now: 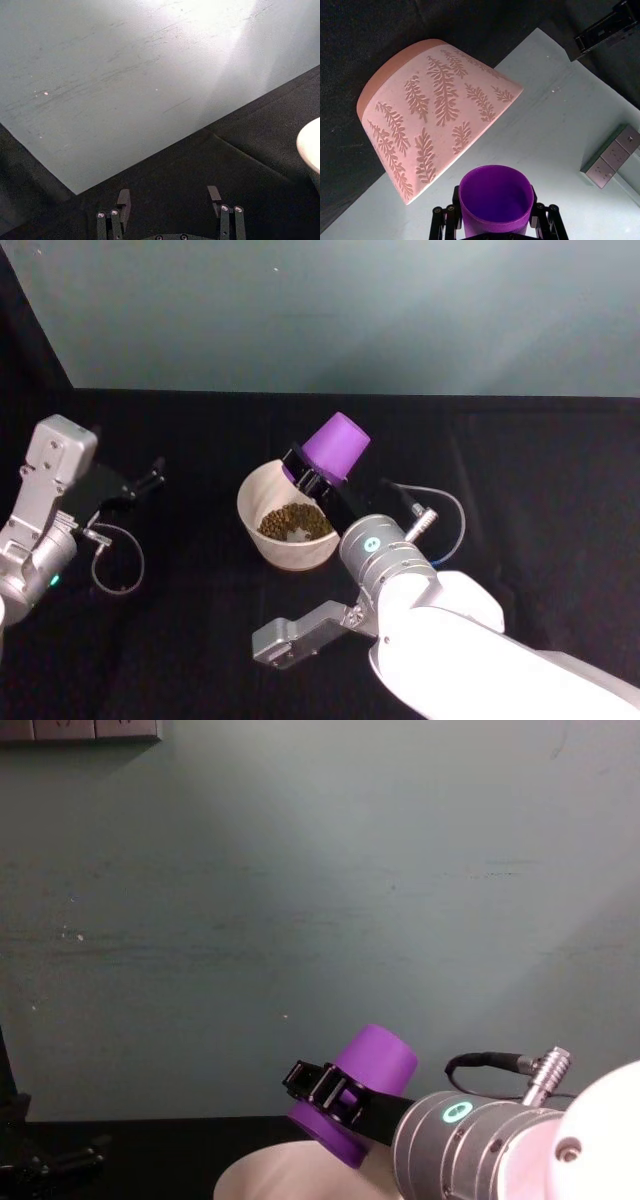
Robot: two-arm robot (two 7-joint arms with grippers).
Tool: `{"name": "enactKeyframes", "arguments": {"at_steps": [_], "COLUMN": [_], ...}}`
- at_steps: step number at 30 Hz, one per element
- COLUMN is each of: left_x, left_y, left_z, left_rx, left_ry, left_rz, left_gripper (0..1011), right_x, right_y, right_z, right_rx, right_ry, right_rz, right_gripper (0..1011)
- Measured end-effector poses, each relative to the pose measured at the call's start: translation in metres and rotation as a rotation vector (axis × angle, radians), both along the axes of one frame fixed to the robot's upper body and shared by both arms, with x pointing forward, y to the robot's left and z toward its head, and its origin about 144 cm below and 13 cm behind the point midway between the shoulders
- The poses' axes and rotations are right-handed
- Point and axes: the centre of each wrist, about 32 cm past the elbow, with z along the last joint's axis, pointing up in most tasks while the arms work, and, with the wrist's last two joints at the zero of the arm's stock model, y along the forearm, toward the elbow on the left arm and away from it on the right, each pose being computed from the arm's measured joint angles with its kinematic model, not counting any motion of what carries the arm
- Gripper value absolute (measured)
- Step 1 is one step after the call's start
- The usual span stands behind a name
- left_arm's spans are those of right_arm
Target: Pick up the cup and pour the mung beans from the cup into the bowl.
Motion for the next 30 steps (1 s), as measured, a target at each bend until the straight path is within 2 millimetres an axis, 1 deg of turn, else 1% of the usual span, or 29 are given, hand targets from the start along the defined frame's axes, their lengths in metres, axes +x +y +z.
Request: {"name": "enactKeyframes", "arguments": {"at_steps": [15,20,23,24,27,29,30], "left_x": [0.000,0.000,0.000,0.000,0.000,0.000,0.000], "left_y": [0.000,0.000,0.000,0.000,0.000,0.000,0.000], "left_z": [0.000,0.000,0.000,0.000,0.000,0.000,0.000], "left_rx": [0.000,0.000,0.000,0.000,0.000,0.000,0.000], "left_ry": [0.000,0.000,0.000,0.000,0.000,0.000,0.000], "left_rz": [0.000,0.000,0.000,0.000,0.000,0.000,0.000], "left_gripper": [1000,1000,1000,1000,1000,1000,1000], "right_x": [-0.001,-0.001,0.000,0.000,0.003,0.004,0.007], "right_y": [0.001,0.000,-0.005,-0.005,-0.011,-0.013,-0.017], "right_z": [0.000,0.003,0.011,0.011,0.022,0.024,0.030], "right_rx": [-0.002,0.026,0.115,0.115,0.243,0.266,0.343], "right_ry": [0.001,0.008,0.029,0.029,0.072,0.082,0.115], "right_rz": [0.005,0.001,-0.016,-0.016,-0.041,-0.044,-0.058], "right_gripper": [729,729,729,729,729,729,729]}}
